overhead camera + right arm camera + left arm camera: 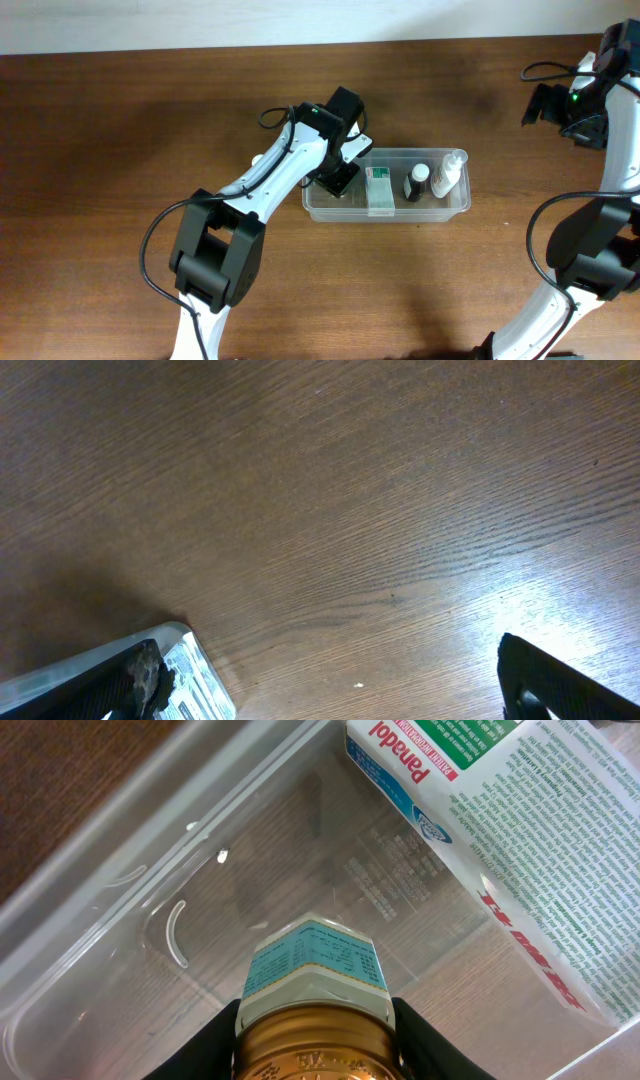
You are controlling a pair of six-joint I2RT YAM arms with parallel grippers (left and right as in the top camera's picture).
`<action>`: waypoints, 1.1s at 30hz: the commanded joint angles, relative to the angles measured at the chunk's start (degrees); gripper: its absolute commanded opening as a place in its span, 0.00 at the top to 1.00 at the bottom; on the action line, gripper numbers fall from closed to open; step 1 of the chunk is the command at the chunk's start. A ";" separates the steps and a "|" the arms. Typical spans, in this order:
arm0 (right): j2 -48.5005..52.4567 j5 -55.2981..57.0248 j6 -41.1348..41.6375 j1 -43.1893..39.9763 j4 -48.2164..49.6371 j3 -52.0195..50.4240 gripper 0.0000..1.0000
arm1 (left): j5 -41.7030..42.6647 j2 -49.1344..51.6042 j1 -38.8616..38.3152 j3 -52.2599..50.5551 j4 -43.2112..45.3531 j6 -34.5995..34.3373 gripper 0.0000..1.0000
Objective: Pack container
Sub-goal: 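Lower the gold jar into the container and open the left gripper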
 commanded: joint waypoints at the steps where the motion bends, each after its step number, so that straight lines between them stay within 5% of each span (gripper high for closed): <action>1: -0.28 0.28 0.63 0.26 0.02 -0.33 0.02 | 1.18 0.17 -0.13 -0.28 0.22 0.96 0.57; 26: -0.28 0.28 0.63 0.26 0.00 -0.33 0.02 | 0.96 0.17 -0.13 -0.07 0.44 0.96 0.51; 33: -0.28 0.31 0.63 0.26 0.02 -0.33 0.02 | -1.73 0.17 0.59 8.94 -3.52 0.96 0.48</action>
